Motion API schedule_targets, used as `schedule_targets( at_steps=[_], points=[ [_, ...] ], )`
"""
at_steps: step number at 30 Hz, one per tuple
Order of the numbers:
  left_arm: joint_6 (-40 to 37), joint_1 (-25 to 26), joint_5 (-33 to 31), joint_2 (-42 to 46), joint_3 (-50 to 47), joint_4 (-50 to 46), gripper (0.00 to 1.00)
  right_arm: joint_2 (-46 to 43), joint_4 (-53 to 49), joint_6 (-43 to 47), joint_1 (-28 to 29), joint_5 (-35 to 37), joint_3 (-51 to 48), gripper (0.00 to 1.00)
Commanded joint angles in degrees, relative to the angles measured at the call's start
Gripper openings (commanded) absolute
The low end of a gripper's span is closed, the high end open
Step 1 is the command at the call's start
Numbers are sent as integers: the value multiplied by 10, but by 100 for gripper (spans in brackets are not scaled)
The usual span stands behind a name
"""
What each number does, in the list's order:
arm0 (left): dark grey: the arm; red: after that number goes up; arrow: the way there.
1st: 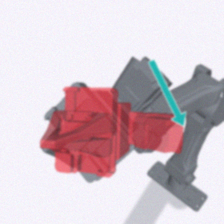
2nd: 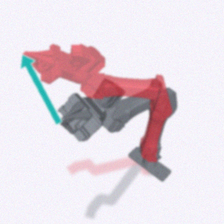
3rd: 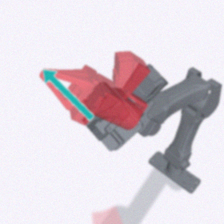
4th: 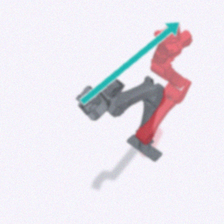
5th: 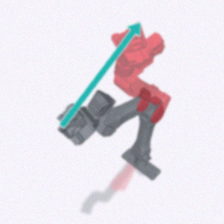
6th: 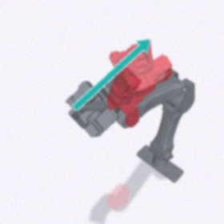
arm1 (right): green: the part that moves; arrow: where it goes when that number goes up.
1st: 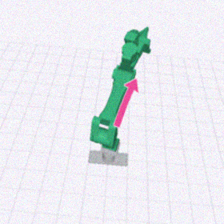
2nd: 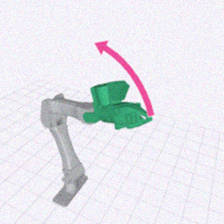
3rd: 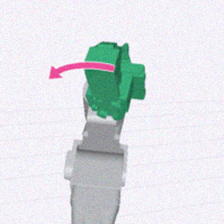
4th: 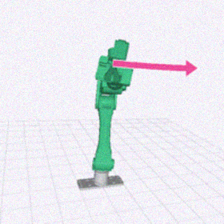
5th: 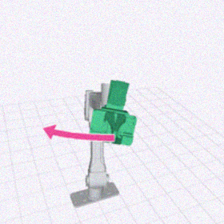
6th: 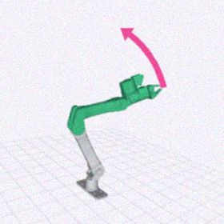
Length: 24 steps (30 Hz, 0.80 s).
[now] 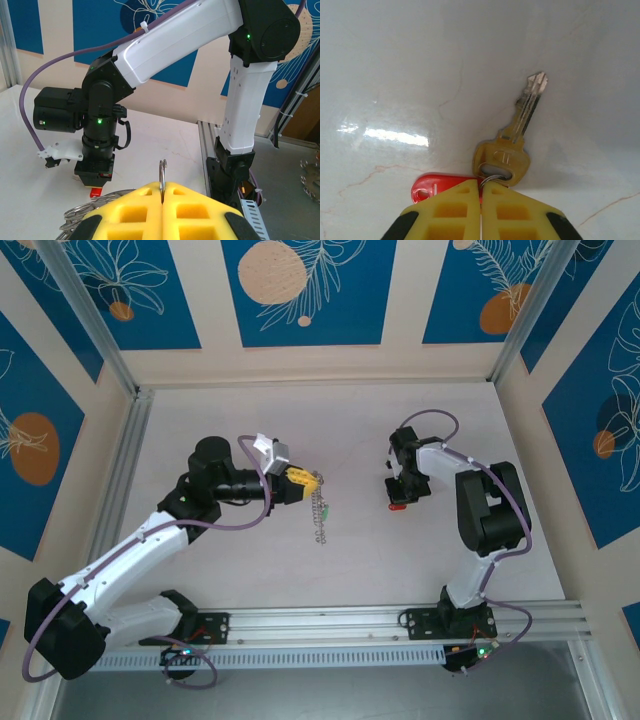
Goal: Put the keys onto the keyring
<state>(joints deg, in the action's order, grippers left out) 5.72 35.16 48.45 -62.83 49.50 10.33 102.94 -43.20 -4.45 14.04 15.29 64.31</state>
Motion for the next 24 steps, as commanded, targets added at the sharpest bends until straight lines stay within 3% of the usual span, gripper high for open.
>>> schedule_targets(
  at_steps=[1, 4, 11, 24],
  points=[
    [5, 3, 15, 11, 0, 30, 0, 14, -14, 6, 4, 10, 5, 4],
    [7, 3, 15, 9, 0, 31, 0, 5, -16, 7, 5, 11, 5, 0],
    [6, 3, 13, 10, 4, 24, 0, -66, -31, 11, 24, -18, 11, 0],
    [-3, 2, 0, -4, 32, -15, 0, -298, 51, 54, 35, -281, -50, 0]
  ],
)
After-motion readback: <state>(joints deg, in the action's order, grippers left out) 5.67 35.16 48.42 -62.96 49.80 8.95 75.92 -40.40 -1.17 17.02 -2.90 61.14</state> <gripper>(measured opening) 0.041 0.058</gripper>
